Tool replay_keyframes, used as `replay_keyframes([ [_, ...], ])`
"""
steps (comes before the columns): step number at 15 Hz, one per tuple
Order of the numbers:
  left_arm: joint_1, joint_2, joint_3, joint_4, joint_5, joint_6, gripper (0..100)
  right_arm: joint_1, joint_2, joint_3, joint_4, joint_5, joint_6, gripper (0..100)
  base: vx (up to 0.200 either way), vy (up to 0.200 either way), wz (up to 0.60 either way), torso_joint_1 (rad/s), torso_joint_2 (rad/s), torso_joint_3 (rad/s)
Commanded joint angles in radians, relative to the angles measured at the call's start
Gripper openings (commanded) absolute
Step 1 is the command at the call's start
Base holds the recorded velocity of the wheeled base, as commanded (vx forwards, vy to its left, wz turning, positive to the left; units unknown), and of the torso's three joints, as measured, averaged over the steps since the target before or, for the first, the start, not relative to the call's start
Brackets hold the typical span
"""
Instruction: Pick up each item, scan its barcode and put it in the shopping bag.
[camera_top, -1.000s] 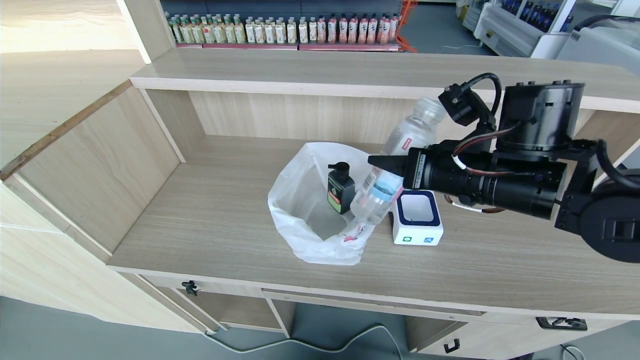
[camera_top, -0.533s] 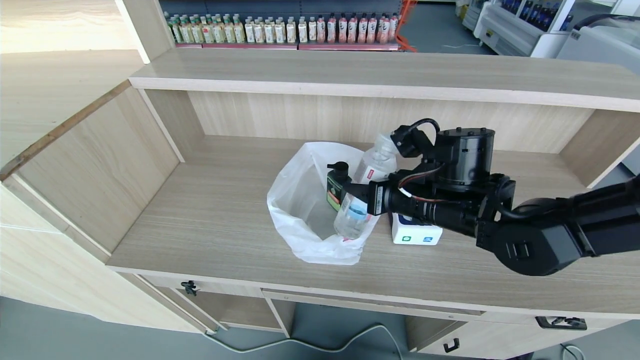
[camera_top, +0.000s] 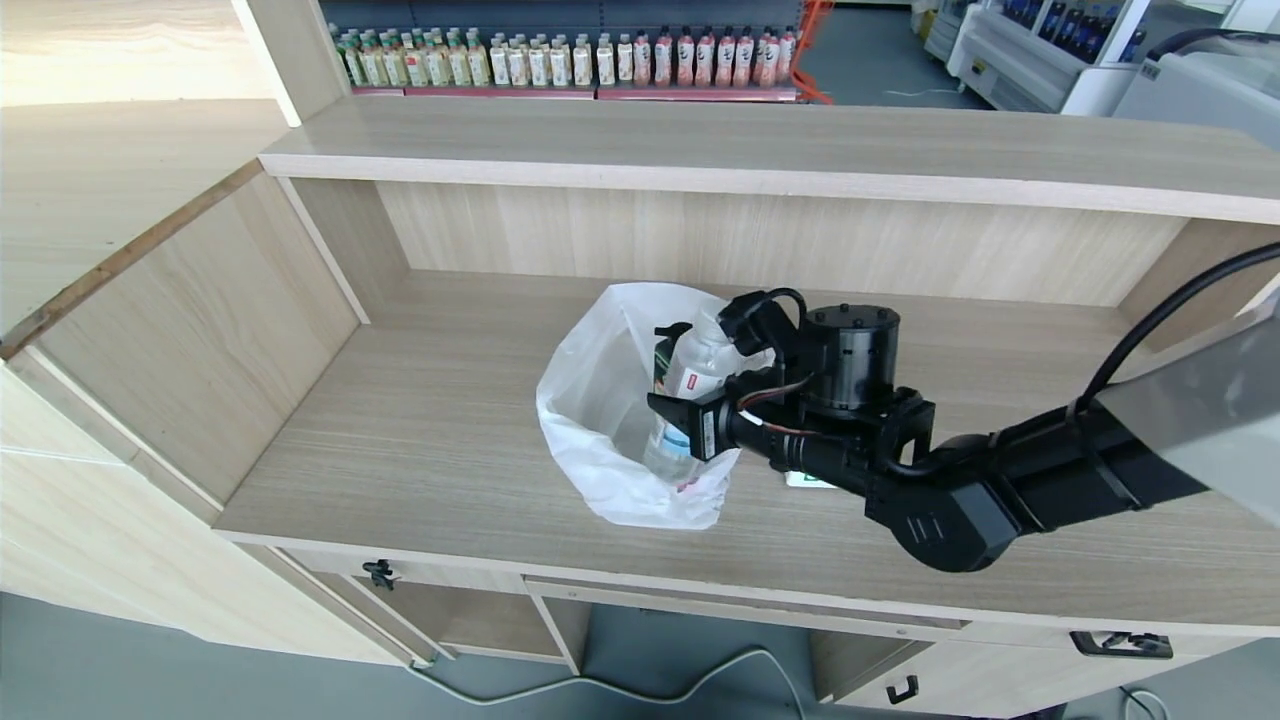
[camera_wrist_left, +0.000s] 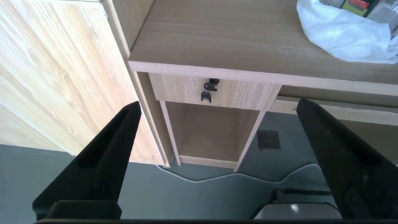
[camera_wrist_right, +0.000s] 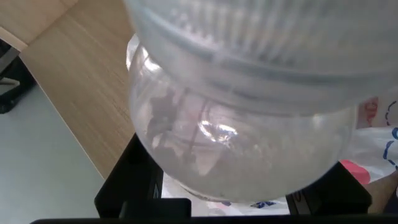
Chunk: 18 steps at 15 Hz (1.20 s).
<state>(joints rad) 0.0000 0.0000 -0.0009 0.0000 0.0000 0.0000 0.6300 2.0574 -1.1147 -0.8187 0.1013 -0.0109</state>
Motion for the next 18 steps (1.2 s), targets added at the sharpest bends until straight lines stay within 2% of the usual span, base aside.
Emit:
replay_keyframes([
  [1, 0.0, 0.002, 0.001, 0.0, 0.0, 0.0, 100, 0.002, 0.029, -0.033, 0.0, 0.003, -0.006, 0, 0.0, 0.0, 0.0, 0.0, 0.0, 0.0],
  [6, 0.0, 0.002, 0.001, 0.0, 0.0, 0.0, 100, -0.006, 0.067, -0.074, -0.008, 0.003, -0.084, 0, 0.0, 0.0, 0.0, 0.0, 0.0, 0.0],
  [11, 0.0, 0.002, 0.001, 0.0, 0.0, 0.0, 100, -0.015, 0.113, -0.053, -0.082, 0.003, -0.136, 0, 0.0, 0.0, 0.0, 0.0, 0.0, 0.0],
  [15, 0.0, 0.002, 0.001, 0.0, 0.0, 0.0, 100, -0.016, 0.115, 0.019, -0.117, 0.002, -0.159, 0, 0.0, 0.0, 0.0, 0.0, 0.0, 0.0],
  [16, 0.0, 0.002, 0.001, 0.0, 0.0, 0.0, 100, -0.018, 0.109, 0.033, -0.125, 0.002, -0.164, 100, 0.0, 0.0, 0.0, 0.0, 0.0, 0.0],
  [18, 0.0, 0.002, -0.001, 0.0, 0.0, 0.0, 100, -0.018, 0.087, 0.036, -0.134, 0.003, -0.155, 100, 0.0, 0.0, 0.0, 0.0, 0.0, 0.0],
])
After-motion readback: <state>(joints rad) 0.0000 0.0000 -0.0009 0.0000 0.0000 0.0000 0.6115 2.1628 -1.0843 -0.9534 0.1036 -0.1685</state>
